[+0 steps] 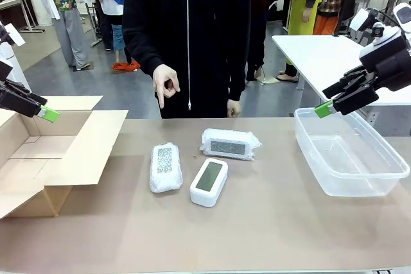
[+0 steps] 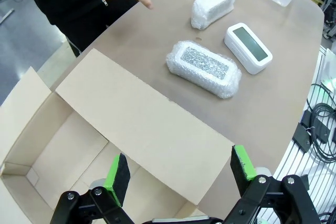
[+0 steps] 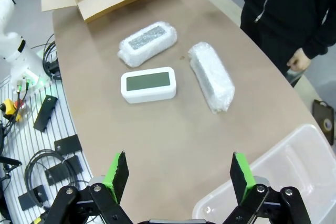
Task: Separate and place wrapped and unwrapped clocks.
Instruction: Pick up the Digital clock indicated by the person.
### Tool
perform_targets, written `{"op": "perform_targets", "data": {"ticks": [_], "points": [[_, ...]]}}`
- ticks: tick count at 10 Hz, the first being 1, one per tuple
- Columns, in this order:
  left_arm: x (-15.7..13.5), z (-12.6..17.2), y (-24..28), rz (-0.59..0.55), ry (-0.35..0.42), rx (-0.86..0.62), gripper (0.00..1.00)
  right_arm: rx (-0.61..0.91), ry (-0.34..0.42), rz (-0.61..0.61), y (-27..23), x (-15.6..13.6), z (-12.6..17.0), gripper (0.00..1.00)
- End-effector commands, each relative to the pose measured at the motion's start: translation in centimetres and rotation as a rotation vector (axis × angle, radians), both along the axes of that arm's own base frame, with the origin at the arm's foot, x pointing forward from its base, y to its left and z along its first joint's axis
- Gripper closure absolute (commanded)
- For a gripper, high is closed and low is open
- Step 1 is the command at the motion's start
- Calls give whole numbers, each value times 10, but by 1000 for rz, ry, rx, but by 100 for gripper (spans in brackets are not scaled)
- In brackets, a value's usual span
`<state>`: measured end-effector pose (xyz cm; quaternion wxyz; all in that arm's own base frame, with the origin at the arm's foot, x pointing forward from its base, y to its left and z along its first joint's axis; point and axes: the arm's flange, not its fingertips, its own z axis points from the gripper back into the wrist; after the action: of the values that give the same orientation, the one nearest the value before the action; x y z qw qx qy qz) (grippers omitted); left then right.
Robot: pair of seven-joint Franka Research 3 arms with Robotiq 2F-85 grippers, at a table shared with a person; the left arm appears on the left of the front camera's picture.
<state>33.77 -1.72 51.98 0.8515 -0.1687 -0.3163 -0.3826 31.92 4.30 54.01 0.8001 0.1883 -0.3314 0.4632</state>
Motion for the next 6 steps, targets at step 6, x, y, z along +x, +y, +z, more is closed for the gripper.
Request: {"op": "perform_targets", "data": {"ticks": [6], "points": [[1, -2, 1, -15, 1, -9, 0, 14, 1, 19, 0, 3, -3, 0]]}}
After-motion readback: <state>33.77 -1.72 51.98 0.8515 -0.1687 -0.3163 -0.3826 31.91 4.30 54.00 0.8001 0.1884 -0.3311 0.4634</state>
